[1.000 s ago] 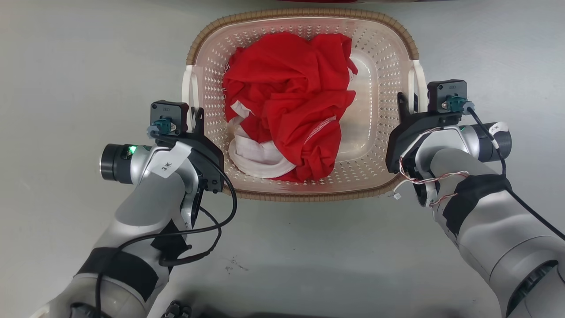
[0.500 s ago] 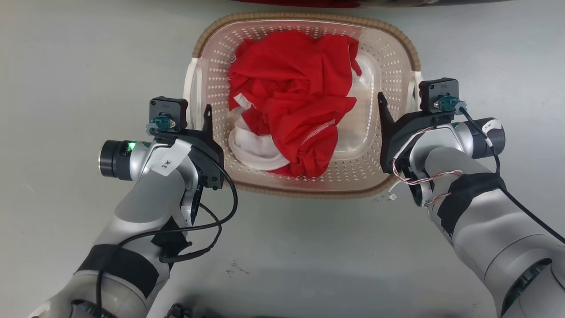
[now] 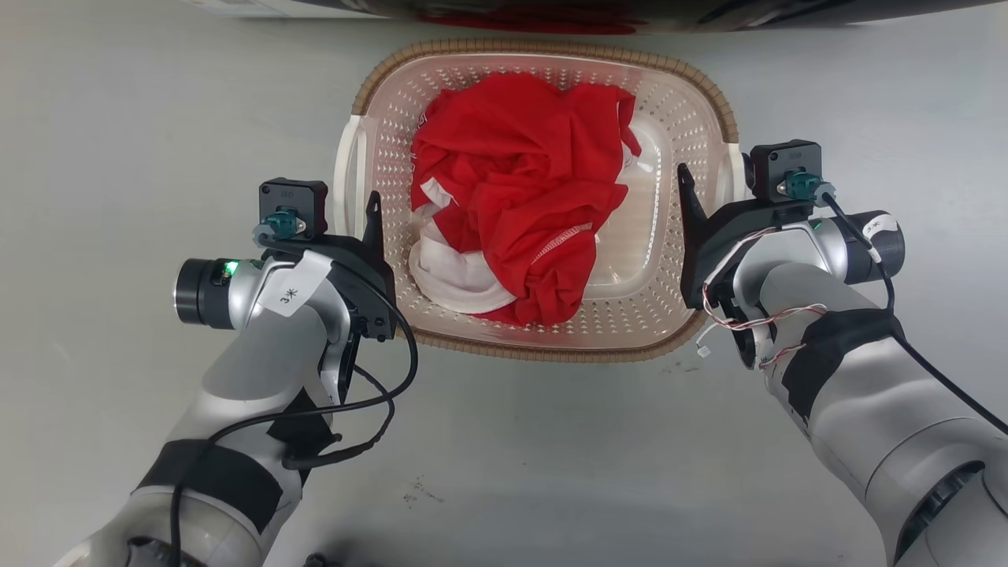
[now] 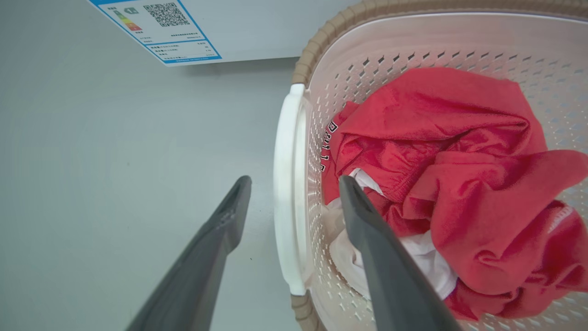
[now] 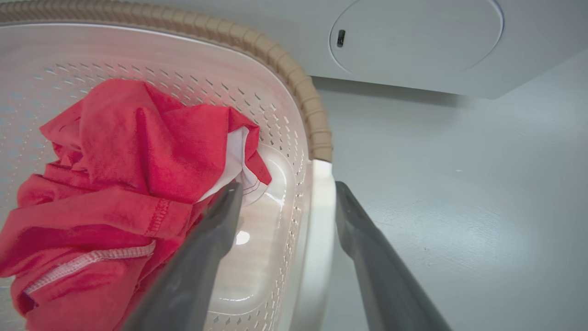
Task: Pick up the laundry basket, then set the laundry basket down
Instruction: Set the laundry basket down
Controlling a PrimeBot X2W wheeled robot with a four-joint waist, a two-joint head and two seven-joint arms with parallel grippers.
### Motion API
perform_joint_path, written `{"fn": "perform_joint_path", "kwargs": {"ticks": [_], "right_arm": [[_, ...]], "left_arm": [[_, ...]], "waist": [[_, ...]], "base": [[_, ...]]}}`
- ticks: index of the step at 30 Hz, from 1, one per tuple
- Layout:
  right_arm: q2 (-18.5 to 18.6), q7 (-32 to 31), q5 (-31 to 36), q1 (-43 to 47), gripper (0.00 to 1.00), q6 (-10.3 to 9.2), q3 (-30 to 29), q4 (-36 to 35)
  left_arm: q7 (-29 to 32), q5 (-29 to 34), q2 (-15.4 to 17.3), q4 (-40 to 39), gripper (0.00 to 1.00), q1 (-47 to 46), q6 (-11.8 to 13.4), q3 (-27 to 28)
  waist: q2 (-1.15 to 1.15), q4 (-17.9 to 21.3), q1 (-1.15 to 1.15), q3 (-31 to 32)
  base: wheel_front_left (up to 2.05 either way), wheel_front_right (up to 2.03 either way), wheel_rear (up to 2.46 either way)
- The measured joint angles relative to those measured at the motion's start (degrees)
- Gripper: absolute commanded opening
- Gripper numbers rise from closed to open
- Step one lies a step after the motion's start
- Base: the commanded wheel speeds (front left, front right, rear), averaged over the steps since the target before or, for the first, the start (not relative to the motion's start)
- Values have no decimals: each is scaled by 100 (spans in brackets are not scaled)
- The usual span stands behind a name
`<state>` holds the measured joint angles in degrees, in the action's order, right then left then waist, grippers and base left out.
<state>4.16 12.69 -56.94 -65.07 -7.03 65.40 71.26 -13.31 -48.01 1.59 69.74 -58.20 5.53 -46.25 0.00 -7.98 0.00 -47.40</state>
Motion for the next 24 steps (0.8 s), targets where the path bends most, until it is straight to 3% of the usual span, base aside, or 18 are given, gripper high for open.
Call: {"fn": "perform_joint_path", "kwargs": {"ticks": [5, 24], "right_arm": [[-2, 22, -1, 8, 100, 8, -7, 31], [-9, 158, -10, 361, 100, 427, -232, -218]], "left_arm": [[-43, -41, 0, 36, 100, 52, 0, 19], [-100, -63, 233, -225, 100, 513, -99, 308]], "waist": [[0, 32, 0, 155], [0, 256, 0, 1120]], "base": [[0, 0, 0], [0, 0, 0]]}}
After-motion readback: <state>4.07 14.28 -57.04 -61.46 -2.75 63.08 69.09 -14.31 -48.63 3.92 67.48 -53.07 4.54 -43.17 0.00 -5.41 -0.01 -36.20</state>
